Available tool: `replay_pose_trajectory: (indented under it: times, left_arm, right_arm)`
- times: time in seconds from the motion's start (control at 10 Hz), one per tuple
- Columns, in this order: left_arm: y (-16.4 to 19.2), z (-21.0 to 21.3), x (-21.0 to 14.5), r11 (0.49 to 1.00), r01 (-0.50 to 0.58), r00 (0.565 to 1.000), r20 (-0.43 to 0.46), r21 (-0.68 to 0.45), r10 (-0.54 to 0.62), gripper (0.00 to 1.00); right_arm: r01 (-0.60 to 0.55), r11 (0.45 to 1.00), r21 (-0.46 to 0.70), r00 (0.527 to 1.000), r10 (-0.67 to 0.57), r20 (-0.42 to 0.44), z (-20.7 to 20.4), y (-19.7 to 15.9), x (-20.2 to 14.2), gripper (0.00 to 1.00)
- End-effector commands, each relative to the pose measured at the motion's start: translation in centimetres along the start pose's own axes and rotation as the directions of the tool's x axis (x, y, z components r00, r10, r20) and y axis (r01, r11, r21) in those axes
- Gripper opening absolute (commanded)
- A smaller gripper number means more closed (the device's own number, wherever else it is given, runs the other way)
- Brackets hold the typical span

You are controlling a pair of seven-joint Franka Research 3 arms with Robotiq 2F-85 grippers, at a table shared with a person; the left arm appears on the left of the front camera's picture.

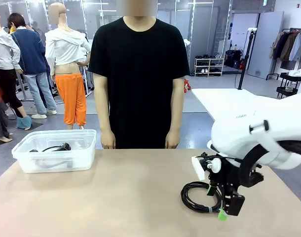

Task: Organize and store the cables.
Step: Place the USB Extension Cable into the Organizing box.

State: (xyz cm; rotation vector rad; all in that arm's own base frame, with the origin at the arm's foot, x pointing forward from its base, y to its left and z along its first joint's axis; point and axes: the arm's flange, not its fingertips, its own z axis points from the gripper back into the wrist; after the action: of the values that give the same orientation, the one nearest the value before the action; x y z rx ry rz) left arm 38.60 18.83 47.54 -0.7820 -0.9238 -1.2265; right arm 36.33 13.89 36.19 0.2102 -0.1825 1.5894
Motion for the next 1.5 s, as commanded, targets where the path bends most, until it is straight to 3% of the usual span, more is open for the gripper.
replay_pose_trajectory:
  times: [0.0,0.4,0.7,0.8,0.9,1.0,1.3,1.4]
  left_arm:
    - [-0.3,0.2,0.1,1.0,0.009,1.0,0.012,-0.005,-0.009,1.0]
    - [-0.3,0.2,0.1,1.0,0.009,1.0,0.012,-0.005,-0.009,1.0]
    - [-0.3,0.2,0.1,1.0,0.009,1.0,0.012,-0.005,-0.009,1.0]
    - [-0.3,0.2,0.1,1.0,0.009,1.0,0.012,-0.005,-0.009,1.0]
    - [-0.3,0.2,0.1,1.0,0.009,1.0,0.012,-0.005,-0.009,1.0]
    - [-0.3,0.2,0.1,1.0,0.009,1.0,0.012,-0.005,-0.009,1.0]
    - [-0.3,0.2,0.1,1.0,0.009,1.0,0.012,-0.005,-0.009,1.0]
    - [-0.3,0.2,0.1,1.0,0.009,1.0,0.012,-0.005,-0.009,1.0]
  right_arm:
    - [0.053,0.997,-0.06,0.996,-0.057,-0.071,-3.3,0.5,-1.2,1.0]
    - [0.049,0.996,-0.078,0.988,-0.059,-0.14,-6.9,-1.3,-2.8,1.0]
    - [0.063,0.996,-0.057,0.987,-0.071,-0.143,-7.9,-2.4,-3.1,1.0]
    - [0.061,0.997,-0.052,0.987,-0.068,-0.147,-7.9,-2.4,-2.8,0.62]
    - [0.059,0.997,-0.04,0.986,-0.064,-0.153,-8.0,-2.5,-2.6,0.41]
    - [0.068,0.997,-0.033,0.986,-0.072,-0.15,-7.9,-2.5,-2.4,0.02]
    - [0.061,0.998,-0.021,0.986,-0.063,-0.151,-7.2,-2.7,-1.3,0.0]
    - [0.054,0.998,-0.024,0.987,-0.057,-0.15,-6.8,-2.9,-0.9,0.05]
